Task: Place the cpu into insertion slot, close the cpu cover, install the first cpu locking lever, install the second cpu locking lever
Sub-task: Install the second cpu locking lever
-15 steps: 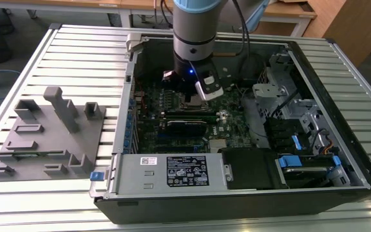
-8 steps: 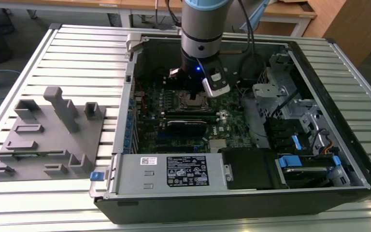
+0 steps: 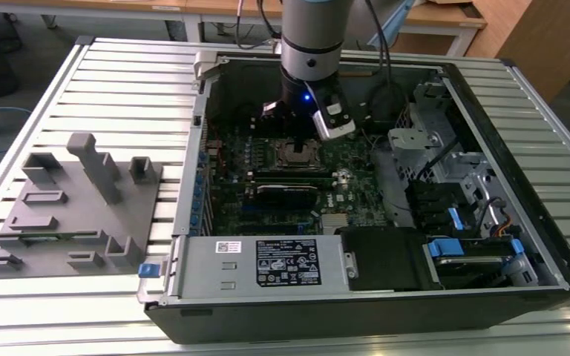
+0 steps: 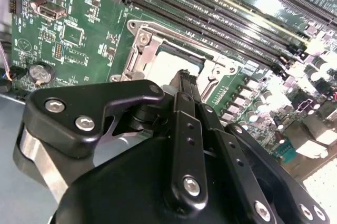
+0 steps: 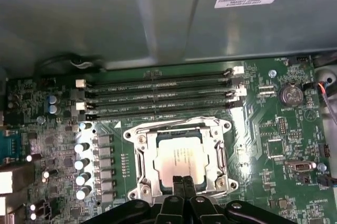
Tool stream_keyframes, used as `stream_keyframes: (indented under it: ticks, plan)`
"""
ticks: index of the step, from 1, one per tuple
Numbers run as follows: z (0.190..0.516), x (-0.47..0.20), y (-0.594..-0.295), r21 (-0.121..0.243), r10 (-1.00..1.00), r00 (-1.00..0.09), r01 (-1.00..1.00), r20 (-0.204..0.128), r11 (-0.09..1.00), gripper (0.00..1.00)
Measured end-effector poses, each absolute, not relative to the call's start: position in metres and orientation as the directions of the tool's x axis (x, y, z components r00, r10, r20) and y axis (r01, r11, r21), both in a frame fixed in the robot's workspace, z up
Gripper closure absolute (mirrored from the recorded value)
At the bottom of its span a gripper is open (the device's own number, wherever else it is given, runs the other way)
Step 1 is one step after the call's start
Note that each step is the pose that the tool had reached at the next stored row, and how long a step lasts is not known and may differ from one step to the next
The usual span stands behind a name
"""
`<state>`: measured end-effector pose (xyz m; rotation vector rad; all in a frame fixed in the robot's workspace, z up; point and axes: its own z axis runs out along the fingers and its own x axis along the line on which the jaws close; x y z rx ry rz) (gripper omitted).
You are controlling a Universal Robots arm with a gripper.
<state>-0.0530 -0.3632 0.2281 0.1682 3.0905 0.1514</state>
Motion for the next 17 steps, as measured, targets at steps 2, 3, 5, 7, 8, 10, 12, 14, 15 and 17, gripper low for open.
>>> stream_keyframes:
  ticks: [2,3,5,7,8,10,12,14,15,17]
  plan:
    - [0.2279,-0.0529,-0.3584,0.091,0.11,-0.993,0.106,-0.038,0.99,0.89]
    - [0.2279,-0.0529,-0.3562,0.087,0.11,-0.993,0.106,-0.039,0.99,0.89]
    - [0.2278,-0.0523,-0.3548,0.082,0.11,-0.993,0.106,-0.039,0.991,0.89]
    - [0.2278,-0.0499,-0.3549,0.078,0.109,-0.993,0.106,-0.039,0.991,0.89]
    - [0.2278,-0.0481,-0.3549,0.075,0.109,-0.993,0.106,-0.039,0.992,0.89]
    - [0.2277,-0.0454,-0.3548,0.072,0.109,-0.993,0.106,-0.038,0.992,0.89]
    - [0.2278,-0.0453,-0.3549,0.071,0.109,-0.993,0.106,-0.038,0.992,0.89]
    - [0.2277,-0.0451,-0.3549,0.071,0.109,-0.993,0.106,-0.038,0.992,0.89]
    - [0.2276,-0.045,-0.3549,0.071,0.109,-0.993,0.106,-0.038,0.992,0.89]
    - [0.2275,-0.045,-0.3549,0.071,0.109,-0.993,0.106,-0.038,0.992,0.89]
